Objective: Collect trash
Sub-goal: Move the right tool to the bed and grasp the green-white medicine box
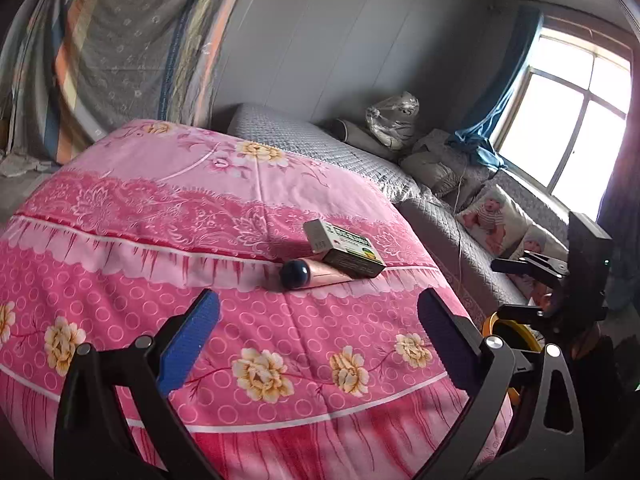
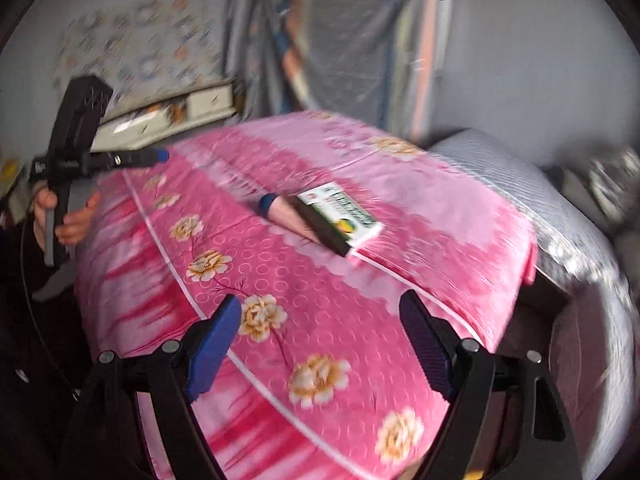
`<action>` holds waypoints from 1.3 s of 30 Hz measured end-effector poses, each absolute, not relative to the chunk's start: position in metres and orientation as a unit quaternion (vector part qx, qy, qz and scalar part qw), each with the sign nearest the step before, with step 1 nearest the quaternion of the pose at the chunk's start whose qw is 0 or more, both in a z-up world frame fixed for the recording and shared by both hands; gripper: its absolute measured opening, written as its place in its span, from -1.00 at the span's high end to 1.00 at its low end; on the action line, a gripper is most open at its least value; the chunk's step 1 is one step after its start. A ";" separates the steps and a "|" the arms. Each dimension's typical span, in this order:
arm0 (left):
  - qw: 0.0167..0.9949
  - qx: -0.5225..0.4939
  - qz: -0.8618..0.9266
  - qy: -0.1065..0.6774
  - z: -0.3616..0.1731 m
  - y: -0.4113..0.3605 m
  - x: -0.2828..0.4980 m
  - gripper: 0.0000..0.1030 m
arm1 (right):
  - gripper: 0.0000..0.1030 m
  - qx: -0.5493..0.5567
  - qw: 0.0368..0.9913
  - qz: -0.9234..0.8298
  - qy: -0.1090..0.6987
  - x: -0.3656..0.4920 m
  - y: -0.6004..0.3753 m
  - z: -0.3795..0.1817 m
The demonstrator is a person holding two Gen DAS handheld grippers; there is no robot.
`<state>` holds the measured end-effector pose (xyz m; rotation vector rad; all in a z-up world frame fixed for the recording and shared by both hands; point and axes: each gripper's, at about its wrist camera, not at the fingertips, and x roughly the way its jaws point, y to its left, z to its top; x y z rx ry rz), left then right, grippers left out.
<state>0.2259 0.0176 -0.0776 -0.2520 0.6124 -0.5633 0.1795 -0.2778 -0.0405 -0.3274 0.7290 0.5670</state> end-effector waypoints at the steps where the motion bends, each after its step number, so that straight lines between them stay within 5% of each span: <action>1: 0.906 -0.133 -0.271 0.297 -0.080 0.026 0.226 -0.83 | -0.51 -0.178 0.866 0.290 0.366 0.197 -0.266 -0.044; 13: 0.893 -0.159 -0.282 0.313 -0.090 0.035 0.246 -0.83 | -0.47 -0.268 0.767 0.345 0.470 0.341 -0.212 -0.075; 35: 0.874 -0.174 -0.269 0.365 -0.103 0.025 0.275 -0.83 | -0.48 -0.256 0.656 0.437 0.559 0.422 -0.192 -0.119; 39: 0.884 -0.160 -0.264 0.350 -0.095 0.025 0.269 -0.83 | -0.25 -0.235 0.663 0.435 0.562 0.420 -0.198 -0.120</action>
